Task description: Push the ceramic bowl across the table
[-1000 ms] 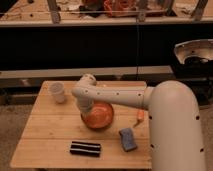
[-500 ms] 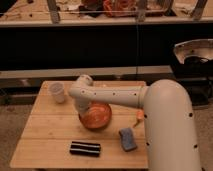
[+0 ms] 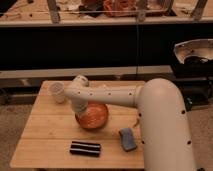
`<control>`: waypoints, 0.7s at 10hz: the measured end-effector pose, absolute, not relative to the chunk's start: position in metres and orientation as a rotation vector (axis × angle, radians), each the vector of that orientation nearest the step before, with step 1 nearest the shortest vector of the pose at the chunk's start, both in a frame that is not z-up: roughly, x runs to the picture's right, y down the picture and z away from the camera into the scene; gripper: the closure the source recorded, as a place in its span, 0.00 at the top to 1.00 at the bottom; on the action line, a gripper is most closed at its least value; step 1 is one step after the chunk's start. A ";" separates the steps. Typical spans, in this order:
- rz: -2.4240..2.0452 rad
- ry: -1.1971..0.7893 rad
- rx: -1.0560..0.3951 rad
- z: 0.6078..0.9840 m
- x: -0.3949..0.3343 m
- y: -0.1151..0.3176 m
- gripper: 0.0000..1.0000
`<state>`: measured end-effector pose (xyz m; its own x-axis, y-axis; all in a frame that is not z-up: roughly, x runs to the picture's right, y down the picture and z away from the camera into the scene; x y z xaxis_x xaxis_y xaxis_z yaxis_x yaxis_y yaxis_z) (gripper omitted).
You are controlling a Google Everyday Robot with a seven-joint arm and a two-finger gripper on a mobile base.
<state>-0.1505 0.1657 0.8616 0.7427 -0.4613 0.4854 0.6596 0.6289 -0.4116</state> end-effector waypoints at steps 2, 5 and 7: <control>-0.656 -0.353 -0.606 0.867 -0.151 0.163 0.04; -0.655 -0.354 -0.603 0.871 -0.149 0.161 0.04; -0.652 -0.354 -0.603 0.874 -0.144 0.160 0.04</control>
<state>-0.1441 0.1601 0.8743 0.7453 -0.4580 0.4845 0.6558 0.6350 -0.4084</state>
